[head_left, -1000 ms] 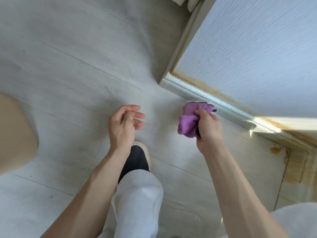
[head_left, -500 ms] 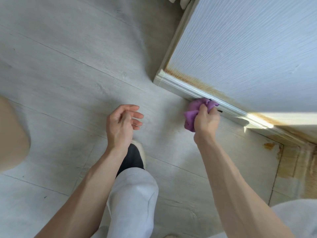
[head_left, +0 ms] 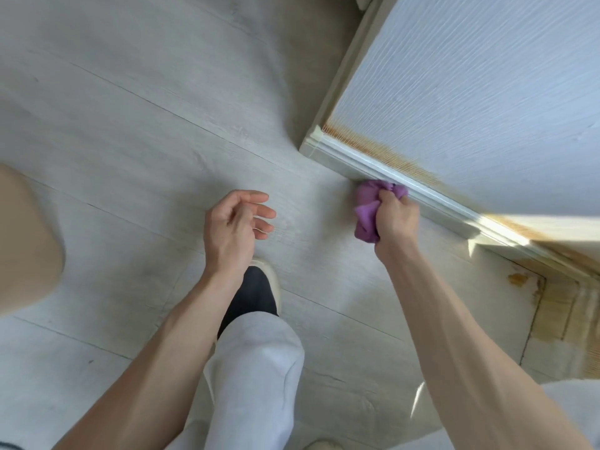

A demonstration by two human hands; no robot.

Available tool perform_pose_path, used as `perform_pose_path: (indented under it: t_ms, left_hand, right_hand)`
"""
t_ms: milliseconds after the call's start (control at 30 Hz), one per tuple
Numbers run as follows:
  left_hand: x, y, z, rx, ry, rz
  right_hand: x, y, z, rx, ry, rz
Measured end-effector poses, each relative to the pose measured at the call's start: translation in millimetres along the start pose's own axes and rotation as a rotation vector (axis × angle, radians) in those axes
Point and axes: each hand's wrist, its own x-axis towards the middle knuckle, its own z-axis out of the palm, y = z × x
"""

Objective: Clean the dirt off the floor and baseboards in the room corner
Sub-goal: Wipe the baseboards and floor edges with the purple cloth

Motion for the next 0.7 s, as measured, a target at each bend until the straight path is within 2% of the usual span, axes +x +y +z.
perform_pose_path:
  t_ms: [167, 300, 367, 500, 567, 633, 700]
  left_hand:
    - [0, 0, 0, 0.004, -0.001, -0.005]
    - [5, 2, -6, 0.006, 0.021, 0.003]
    - [4, 2, -4, 0.010, 0.019, 0.003]
    - [-2, 2, 3, 0.002, -0.010, 0.001]
    - [-2, 1, 2, 0.000, -0.010, -0.006]
    - [0, 1, -1, -0.005, -0.004, -0.009]
    - [1, -1, -5, -0.011, 0.010, -0.015]
  right_hand:
    - [-9, -23, 31, -0.149, -0.143, -0.126]
    - [-1, -19, -2, -0.091, -0.075, -0.023]
    - [0, -24, -2, -0.081, -0.092, -0.001]
    - [-5, -41, 25, -0.114, -0.249, -0.071]
    - [-4, -33, 19, -0.093, -0.295, -0.037]
    - [0, -10, -11, -0.018, -0.229, 0.079]
    - [2, 12, -45, 0.082, -0.050, 0.185]
